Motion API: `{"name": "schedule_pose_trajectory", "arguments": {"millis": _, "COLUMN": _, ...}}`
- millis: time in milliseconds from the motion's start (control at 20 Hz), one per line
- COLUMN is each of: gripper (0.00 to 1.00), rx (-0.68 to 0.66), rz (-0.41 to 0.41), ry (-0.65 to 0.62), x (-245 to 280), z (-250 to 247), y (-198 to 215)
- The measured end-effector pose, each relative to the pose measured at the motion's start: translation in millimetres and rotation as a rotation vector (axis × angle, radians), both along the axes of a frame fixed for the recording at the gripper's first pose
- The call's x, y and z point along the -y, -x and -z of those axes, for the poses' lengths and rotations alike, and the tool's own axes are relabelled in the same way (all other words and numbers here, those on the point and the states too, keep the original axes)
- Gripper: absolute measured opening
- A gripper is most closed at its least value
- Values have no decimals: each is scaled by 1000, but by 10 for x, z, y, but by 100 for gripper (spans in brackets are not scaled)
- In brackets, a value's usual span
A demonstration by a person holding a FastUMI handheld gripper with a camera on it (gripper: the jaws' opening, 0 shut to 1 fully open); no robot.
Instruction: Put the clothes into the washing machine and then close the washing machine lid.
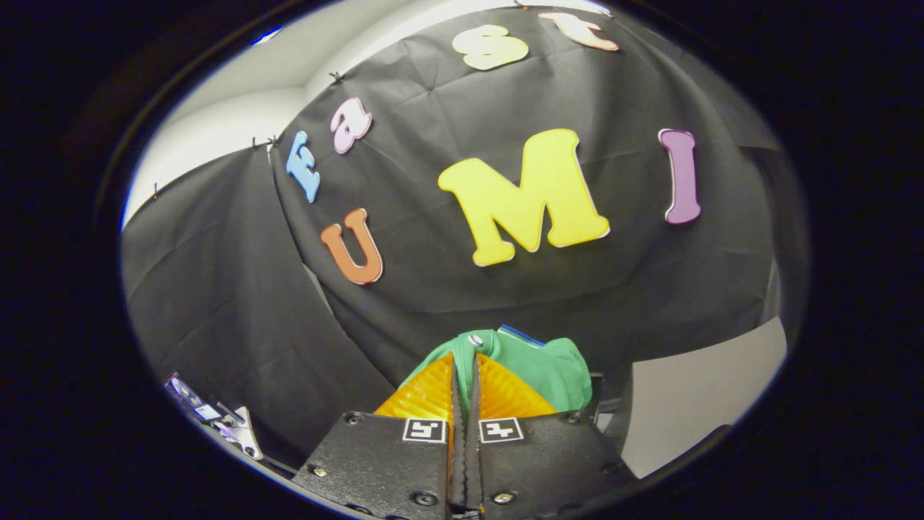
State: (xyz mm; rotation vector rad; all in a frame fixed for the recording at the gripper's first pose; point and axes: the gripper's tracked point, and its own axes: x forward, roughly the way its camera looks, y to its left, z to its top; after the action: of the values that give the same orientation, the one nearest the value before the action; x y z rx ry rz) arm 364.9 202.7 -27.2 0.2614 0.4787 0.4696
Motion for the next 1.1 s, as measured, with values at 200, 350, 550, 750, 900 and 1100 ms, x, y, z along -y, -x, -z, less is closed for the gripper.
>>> {"name": "schedule_pose_trajectory", "arguments": {"millis": 200, "gripper": 4, "rx": -25, "rz": -17, "ry": 21, "x": -251, "z": 294, "y": -65}}
{"name": "schedule_pose_trajectory", "arguments": {"millis": 350, "gripper": 4, "rx": -71, "rz": -10, "ry": 46, "x": -338, "z": 672, "y": -163}}
{"name": "schedule_pose_trajectory", "arguments": {"millis": 550, "gripper": 4, "rx": -157, "rz": -3, "ry": 61, "x": -449, "z": 1182, "y": -210}}
{"name": "schedule_pose_trajectory", "arguments": {"millis": 750, "gripper": 4, "rx": -226, "rz": 13, "ry": 74, "x": -586, "z": 1650, "y": -269}}
{"name": "schedule_pose_trajectory", "arguments": {"millis": 900, "gripper": 4, "rx": -284, "rz": 53, "ry": 76, "x": -659, "z": 2024, "y": -299}}
{"name": "schedule_pose_trajectory", "arguments": {"millis": 1100, "gripper": 4, "rx": -315, "rz": 81, "ry": 132, "x": -708, "z": 2527, "y": -296}}
